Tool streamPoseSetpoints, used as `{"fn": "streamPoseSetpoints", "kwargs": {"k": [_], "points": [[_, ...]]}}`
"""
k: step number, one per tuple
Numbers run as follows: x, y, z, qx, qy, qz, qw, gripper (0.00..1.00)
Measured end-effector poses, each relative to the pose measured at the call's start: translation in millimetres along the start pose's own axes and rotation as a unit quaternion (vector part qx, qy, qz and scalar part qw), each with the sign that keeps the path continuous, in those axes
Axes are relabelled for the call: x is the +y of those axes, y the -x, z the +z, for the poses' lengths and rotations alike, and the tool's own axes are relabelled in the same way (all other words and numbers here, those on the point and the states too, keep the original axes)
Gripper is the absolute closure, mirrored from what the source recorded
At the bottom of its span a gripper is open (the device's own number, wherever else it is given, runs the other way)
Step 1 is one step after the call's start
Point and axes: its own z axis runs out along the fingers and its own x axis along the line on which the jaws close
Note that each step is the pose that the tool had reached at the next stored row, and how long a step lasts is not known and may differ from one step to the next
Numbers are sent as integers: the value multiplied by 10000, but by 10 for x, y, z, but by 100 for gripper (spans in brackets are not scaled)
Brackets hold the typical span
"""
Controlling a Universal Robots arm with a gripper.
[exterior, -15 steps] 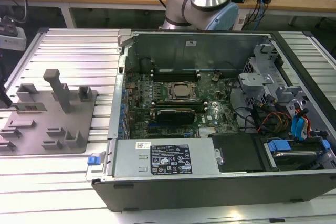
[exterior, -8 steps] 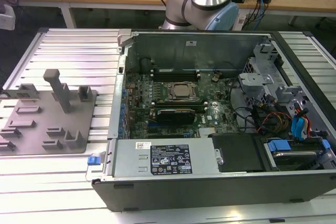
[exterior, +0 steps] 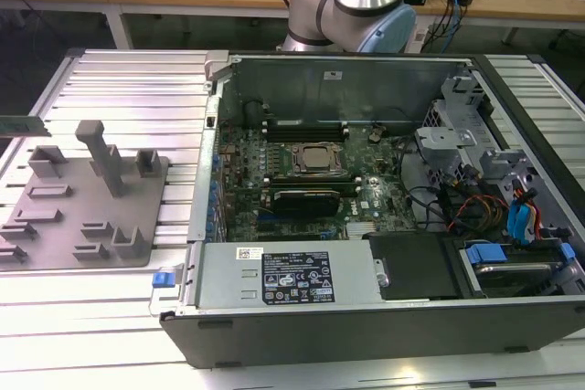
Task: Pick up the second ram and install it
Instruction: 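Pick up the second ram and move it above second insertion slot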
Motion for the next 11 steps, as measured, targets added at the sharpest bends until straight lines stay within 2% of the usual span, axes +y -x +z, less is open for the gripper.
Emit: {"fn": "streamPoseSetpoints", "kwargs": {"k": [6, 11], "points": [[-8, 32, -47, -9, 0, 0, 10000, 90], [-32, 71, -254, -22, 0, 0, 10000, 90]]}}
